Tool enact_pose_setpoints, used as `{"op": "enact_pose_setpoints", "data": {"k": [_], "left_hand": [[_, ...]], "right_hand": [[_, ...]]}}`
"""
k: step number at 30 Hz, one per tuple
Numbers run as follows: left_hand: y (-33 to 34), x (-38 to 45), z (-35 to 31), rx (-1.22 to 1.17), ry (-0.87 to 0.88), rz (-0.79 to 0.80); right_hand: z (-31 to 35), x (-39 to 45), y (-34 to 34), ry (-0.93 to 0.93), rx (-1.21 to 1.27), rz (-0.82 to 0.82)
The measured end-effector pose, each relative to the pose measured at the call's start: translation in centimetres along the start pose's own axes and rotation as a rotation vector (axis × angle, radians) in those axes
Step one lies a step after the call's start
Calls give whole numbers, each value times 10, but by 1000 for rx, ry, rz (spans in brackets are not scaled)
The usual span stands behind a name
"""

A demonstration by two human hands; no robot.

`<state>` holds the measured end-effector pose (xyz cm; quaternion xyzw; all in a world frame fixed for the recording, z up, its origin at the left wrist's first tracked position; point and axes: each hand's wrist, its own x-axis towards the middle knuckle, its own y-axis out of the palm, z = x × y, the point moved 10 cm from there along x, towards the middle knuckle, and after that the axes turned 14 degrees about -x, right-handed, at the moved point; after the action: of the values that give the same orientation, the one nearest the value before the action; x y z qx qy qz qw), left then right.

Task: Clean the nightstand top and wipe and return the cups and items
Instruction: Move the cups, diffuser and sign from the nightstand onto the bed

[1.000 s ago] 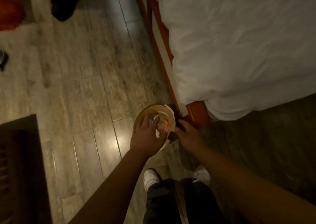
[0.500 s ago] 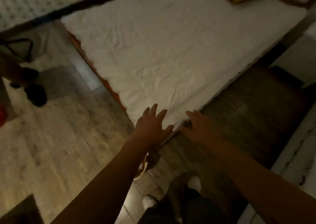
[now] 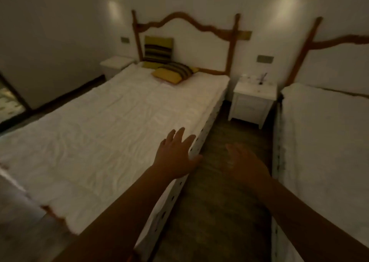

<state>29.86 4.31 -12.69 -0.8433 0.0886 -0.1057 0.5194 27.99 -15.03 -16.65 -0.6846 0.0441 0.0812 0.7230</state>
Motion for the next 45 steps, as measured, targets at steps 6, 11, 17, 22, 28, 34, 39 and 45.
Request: {"op": "enact_pose_setpoints", "data": {"k": [6, 11, 17, 22, 28, 34, 39, 45], "left_hand": [[10, 71, -72, 34, 119, 40], [32, 138, -110, 21, 186, 94], [61, 224, -98, 25, 227, 150], [63, 312, -78, 37, 260, 168], [54, 406, -62, 50, 318, 198], [76, 490, -62, 33, 335, 223], [111, 582, -75, 38, 314, 239], [154, 698, -102, 7, 250, 284]], "right_hand": [[-94, 16, -36, 125, 36, 12], [-146, 36, -52, 213, 62, 26], [-167, 99, -59, 281, 43, 40], [-172, 177, -75, 337, 38, 41], [-179, 271, -88, 362, 55, 51], [-214, 354, -84, 384, 74, 46], [-267, 442, -82, 373, 70, 44], [-351, 558, -98, 322, 32, 18]]}}
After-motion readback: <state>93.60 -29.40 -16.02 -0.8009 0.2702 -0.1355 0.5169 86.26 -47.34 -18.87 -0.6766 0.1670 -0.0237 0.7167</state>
